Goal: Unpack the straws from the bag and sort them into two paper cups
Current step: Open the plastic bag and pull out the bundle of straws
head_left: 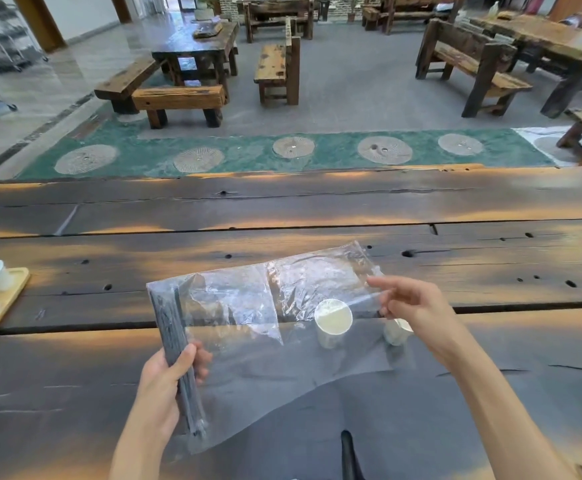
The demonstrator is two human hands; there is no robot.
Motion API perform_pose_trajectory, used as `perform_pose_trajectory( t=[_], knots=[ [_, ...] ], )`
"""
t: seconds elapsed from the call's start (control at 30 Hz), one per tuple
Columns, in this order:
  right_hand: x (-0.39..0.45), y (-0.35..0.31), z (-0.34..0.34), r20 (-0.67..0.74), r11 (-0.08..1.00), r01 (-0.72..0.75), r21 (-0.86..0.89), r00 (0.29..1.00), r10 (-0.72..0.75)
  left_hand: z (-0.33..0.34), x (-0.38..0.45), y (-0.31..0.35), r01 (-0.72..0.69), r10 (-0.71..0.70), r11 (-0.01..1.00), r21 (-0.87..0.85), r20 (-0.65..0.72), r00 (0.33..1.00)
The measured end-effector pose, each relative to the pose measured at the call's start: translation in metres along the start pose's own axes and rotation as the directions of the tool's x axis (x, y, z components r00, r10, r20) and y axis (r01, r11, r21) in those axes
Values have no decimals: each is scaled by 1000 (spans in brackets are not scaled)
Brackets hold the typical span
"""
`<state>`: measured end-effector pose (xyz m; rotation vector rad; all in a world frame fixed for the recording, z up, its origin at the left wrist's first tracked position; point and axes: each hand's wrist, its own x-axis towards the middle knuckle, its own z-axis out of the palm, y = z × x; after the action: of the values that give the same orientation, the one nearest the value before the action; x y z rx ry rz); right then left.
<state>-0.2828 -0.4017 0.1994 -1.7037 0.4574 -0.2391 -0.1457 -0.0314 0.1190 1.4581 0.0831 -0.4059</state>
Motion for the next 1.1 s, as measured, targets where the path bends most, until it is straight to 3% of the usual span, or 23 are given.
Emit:
perform_pose_trajectory(
  t=[0.17,0.27,0.4,0.5,0.67,0.77,0.87,1.0,1.03,1.1],
  knots=[
    [5,4,6,-32,977,-206,-46,978,205,5,0,2,-65,64,997,50,23,998],
    [6,9,12,-57,963,-243,-117,970,237,9,-2,5,-91,88,994,64,45,995],
    [7,17,15,-46,949,-309,-66,951,306,7,0,3,-90,87,991,103,32,996],
    [6,17,17,-120,966,-250,-72,963,240,5,4,-1,-74,75,989,128,-5,997],
    [1,15,23,-403,929,-137,-345,915,-15,7,8,-4,1,0,988,154,-8,1000],
    [-3,15,26,-388,918,-67,-391,916,-98,13,6,-6,32,-34,989,146,9,999],
    [-7,12,23,-346,908,-104,-407,937,-48,15,4,-5,26,-30,989,148,25,999],
    [-7,9,19,-287,662,-194,-724,957,-34,18,2,-2,18,-26,986,166,46,999],
    [-7,9,19,-271,664,-182,-726,962,-33,19,2,-2,14,-21,987,161,42,999],
    [-7,11,18,-227,773,-154,-616,974,13,19,3,-3,16,-21,988,151,27,999]
  ],
)
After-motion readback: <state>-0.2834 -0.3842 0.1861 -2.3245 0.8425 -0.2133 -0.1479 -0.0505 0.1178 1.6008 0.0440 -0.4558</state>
